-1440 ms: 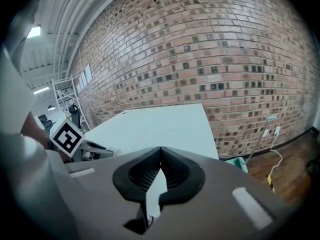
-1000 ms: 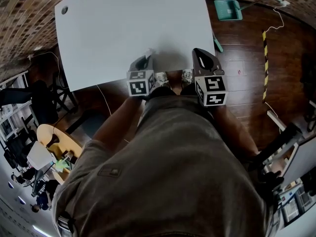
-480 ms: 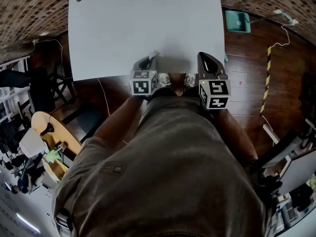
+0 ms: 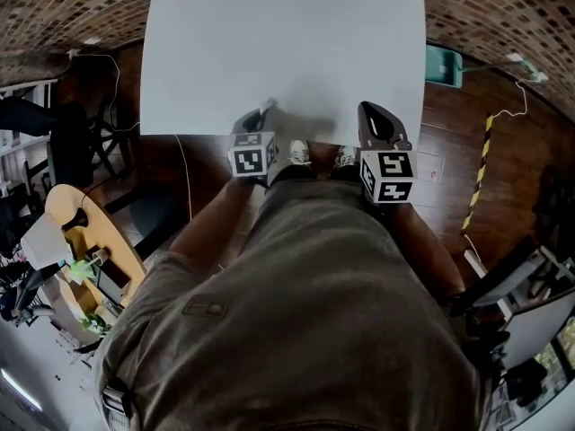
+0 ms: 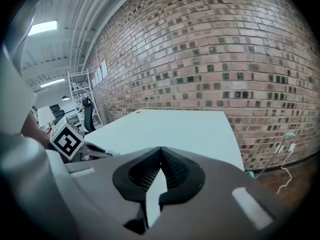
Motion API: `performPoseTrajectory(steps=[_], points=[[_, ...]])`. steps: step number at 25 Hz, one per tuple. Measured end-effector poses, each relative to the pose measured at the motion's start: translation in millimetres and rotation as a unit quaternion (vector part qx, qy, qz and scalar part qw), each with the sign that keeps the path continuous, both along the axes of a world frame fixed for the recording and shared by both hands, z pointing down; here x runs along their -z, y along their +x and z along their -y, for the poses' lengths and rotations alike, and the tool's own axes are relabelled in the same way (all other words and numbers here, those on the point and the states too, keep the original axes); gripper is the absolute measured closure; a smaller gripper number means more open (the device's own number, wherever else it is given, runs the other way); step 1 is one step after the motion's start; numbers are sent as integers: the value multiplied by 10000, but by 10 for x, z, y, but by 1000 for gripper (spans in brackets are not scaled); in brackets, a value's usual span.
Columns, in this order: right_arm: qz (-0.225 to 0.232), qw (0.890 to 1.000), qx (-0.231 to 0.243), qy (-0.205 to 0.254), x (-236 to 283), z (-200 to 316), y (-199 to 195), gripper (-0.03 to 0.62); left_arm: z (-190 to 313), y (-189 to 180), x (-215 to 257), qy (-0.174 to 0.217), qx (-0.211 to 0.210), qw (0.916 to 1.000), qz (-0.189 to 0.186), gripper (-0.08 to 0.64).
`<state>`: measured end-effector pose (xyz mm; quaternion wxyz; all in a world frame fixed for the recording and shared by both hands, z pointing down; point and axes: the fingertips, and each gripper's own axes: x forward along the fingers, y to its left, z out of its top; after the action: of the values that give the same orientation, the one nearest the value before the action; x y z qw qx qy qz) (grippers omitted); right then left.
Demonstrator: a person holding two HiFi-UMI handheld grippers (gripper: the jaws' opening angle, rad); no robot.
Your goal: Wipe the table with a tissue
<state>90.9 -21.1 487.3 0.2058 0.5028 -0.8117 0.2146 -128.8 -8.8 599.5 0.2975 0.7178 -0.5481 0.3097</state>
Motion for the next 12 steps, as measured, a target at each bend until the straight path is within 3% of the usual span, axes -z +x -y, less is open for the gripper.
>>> performPoseTrajectory(steps=[8,12], points=[[-29,9998,199,7,10,138,-349,578,184,-853,20,99,924,9957,-39,537],[-60,9998,179,-30,-5,203,-463,578,401,-1191,67,226,1137,9933,13,537]])
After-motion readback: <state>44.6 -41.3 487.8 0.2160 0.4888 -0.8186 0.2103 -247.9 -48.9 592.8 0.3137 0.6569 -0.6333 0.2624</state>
